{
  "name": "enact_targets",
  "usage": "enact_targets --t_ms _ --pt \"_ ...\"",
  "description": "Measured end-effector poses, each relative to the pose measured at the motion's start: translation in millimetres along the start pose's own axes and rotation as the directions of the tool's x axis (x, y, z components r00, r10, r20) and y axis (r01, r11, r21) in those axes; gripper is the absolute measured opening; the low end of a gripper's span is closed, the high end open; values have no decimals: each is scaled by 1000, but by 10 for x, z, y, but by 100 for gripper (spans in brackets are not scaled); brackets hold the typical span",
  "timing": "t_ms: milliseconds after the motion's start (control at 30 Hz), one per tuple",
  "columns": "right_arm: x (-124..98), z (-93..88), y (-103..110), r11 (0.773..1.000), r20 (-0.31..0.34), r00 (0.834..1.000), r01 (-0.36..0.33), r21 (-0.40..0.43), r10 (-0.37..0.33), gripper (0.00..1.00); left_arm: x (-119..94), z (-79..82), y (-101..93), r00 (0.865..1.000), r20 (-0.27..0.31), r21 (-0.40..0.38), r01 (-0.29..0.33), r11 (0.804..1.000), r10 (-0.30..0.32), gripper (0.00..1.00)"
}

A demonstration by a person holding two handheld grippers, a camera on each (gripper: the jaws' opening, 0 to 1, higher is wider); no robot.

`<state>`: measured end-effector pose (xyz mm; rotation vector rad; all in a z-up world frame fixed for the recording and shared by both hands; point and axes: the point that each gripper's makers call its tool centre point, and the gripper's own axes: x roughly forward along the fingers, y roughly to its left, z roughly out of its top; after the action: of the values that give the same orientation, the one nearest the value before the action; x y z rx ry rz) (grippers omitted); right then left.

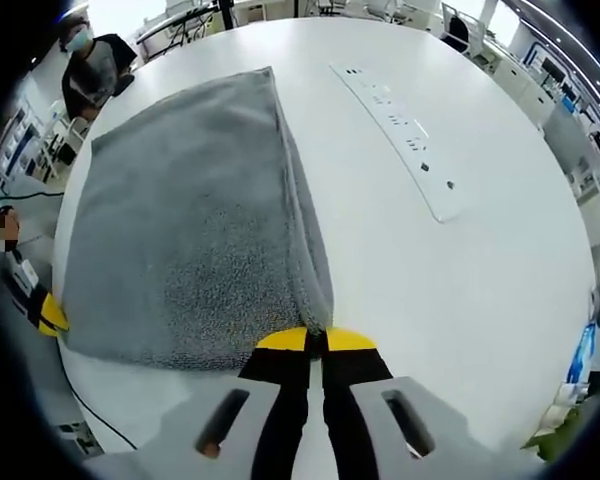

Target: Fold the towel on the table until its edges align and the towel forms a compact rectangular stack.

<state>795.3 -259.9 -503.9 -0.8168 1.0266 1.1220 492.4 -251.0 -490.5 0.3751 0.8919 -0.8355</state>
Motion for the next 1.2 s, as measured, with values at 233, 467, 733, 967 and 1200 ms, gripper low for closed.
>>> enact_targets --t_ms 233,467,733,967,1200 --pt "-90 -122 -47 1000 -19 1000 7 16 -7 1 0 110 -95 1000 24 5 17 1000 -17 4" --pt "-187 -252 -96 999 -32 999 16 30 -15 1 -32 231 -170 998 51 15 24 1000 -25 4" --pt "-306 -310 -82 999 -43 999 24 38 -23 1 -87 362 -233 996 85 18 29 999 -30 4" --pt "-413 -390 -74 999 -71 997 30 44 -27 1 -117 447 -300 994 105 22 38 999 -41 4" --pt "-585 -399 -105 998 -86 996 41 56 -36 1 -210 614 -344 991 128 38 42 998 -47 4"
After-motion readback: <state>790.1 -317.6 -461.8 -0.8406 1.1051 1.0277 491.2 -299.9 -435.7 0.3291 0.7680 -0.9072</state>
